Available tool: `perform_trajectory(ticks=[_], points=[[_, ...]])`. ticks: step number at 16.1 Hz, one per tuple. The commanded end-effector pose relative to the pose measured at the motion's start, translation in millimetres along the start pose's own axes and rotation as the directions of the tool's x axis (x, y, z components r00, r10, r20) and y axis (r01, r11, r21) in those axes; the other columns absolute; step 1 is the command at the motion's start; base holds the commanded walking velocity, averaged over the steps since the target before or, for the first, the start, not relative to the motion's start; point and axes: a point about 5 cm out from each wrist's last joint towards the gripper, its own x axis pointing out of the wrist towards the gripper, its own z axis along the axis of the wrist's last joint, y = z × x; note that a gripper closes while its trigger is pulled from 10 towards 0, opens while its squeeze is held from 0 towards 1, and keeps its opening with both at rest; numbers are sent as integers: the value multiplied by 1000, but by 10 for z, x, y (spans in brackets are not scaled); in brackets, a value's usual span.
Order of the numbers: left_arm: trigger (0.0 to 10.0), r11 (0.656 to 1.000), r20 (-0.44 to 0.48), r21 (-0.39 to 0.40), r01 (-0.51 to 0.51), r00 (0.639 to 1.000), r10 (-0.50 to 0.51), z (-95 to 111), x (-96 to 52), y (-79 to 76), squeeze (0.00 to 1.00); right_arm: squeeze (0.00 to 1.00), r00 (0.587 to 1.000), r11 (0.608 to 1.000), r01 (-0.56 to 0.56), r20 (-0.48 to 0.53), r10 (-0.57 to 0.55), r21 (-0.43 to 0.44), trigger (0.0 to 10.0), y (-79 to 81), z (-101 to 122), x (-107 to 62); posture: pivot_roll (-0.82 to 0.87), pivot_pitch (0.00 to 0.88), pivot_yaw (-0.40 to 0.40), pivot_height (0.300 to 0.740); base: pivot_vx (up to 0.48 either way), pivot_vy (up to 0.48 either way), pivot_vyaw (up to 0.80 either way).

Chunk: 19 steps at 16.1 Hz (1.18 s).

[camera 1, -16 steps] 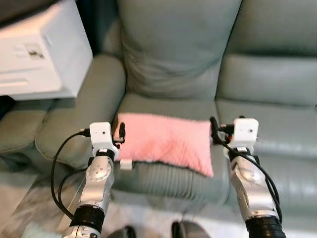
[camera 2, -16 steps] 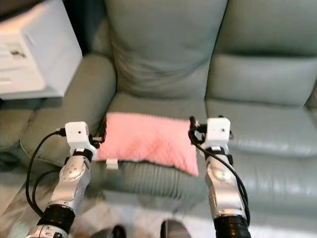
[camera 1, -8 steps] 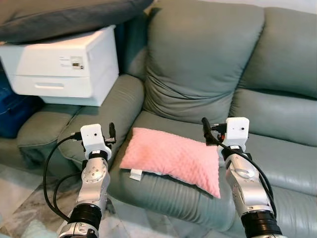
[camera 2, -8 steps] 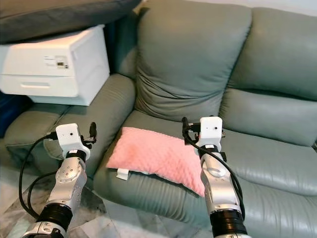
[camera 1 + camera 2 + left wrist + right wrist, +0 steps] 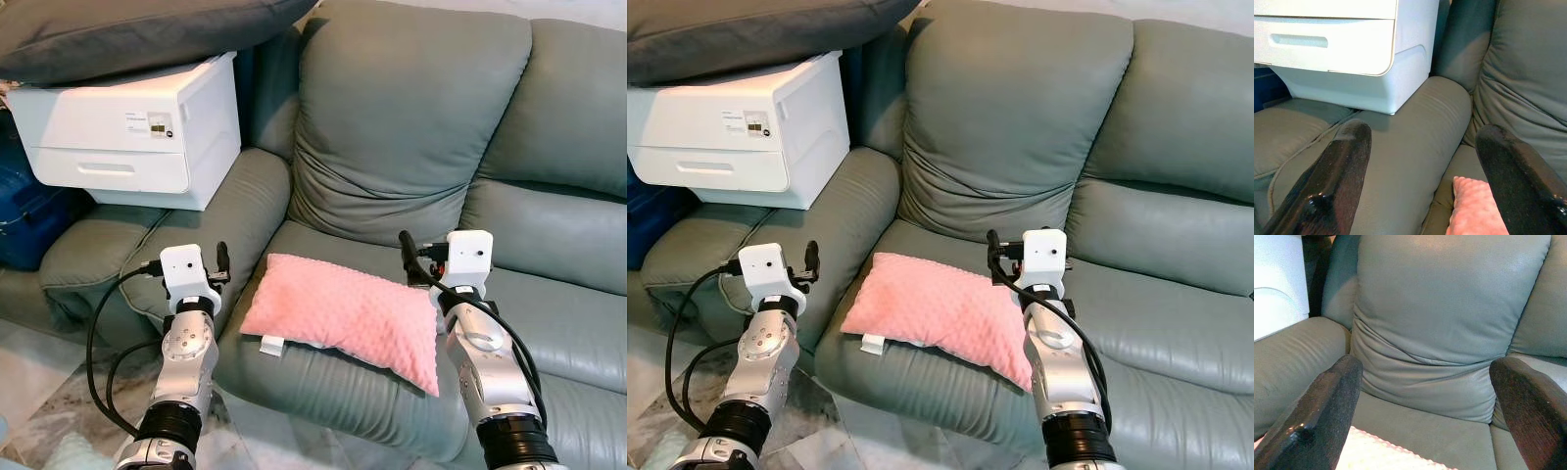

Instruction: Move the pillow to the sofa

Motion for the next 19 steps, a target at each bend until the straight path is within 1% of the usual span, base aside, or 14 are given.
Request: perform_trajectory(ticks=[1,19], points=[[10000,1000,7,9,-5,1000,5,18,19,-2,0,0,1000,1000,-5,1,5,-2,10000,7,7,17,-127,0,-23,740,0,0,0],[10000,1000,7,9,-5,1000,5,18,19,-2,0,0,1000,1000,-5,1,5,-2,10000,7,7,17,-127,0,-23,740,0,0,0]])
